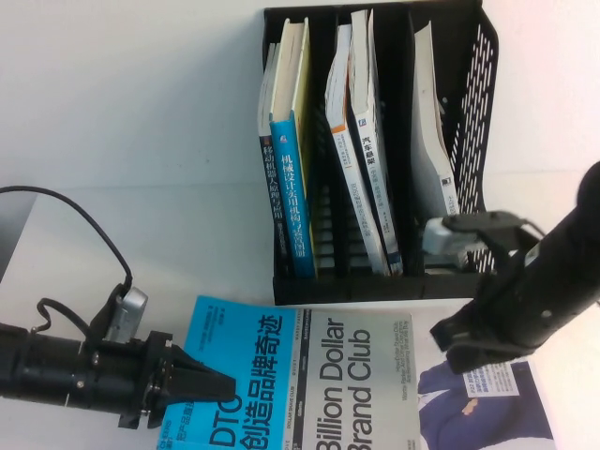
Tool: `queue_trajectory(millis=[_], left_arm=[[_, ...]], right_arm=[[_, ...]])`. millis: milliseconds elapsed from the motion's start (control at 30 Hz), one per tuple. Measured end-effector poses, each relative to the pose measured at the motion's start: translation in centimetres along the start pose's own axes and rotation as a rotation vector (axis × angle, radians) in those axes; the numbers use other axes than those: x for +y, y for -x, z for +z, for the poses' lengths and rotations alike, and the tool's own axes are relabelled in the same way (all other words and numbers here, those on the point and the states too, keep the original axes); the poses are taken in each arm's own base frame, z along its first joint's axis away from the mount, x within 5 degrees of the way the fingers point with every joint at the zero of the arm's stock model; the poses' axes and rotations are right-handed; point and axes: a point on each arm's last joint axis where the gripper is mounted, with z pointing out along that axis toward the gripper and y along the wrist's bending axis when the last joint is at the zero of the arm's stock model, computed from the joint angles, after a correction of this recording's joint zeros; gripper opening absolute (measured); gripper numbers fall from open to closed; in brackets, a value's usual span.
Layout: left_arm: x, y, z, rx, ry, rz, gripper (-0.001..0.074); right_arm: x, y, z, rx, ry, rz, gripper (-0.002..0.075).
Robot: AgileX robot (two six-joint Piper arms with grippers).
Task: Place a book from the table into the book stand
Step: Pick up the book with your left arm, then place the book on the book shelf
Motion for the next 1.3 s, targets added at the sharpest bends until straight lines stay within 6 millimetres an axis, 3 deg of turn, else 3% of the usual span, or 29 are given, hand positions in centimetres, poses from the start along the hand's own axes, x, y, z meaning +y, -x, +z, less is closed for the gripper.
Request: queue_trajectory(millis=[133,233,367,533,767,933,1067,1300], left_arm=[[-0.7,0.1,-0.5,-0.029,-0.01,0.037,0.0193],[-2.3,0.0,-1.4,-0.071,0.007,0.097,0.019],[-5.9,-0.7,-3.2,-0.158,0.036,0.146,0.0183],[-11.9,-4.1,-6.1,-0.28,0.06,0.206,0.0183],[-19.7,-11.4,-8.0,-0.359,0.171,0.356,0.0183],[-25.0,-14.2,-9.7,-0.417,0.165,0.453,0.0183],[-28.3,-13.8,-10.3,-0.424,0.144,0.488,0.0182],[-33.3,-9.3,-8.9,-0.417,0.174,0.593,0.0182]], right_arm=[[1.5,-1.2,-5.5,-0.147,-0.021,-0.027,-0.0002],[2.3,-2.8,-9.3,-0.233,-0.052,-0.054,-0.0002],[3.2,-5.5,-13.4,-0.33,-0.086,-0.073,-0.0002],[3.7,-8.5,-16.9,-0.428,-0.126,-0.085,-0.0002],[3.3,-10.2,-18.0,-0.425,-0.201,-0.076,-0.0002],[3.2,-10.4,-18.0,-0.414,-0.211,-0.06,-0.0002],[3.0,-10.5,-18.1,-0.416,-0.221,-0.033,-0.0003],[2.4,-10.8,-18.1,-0.38,-0.282,0.007,-0.0002]])
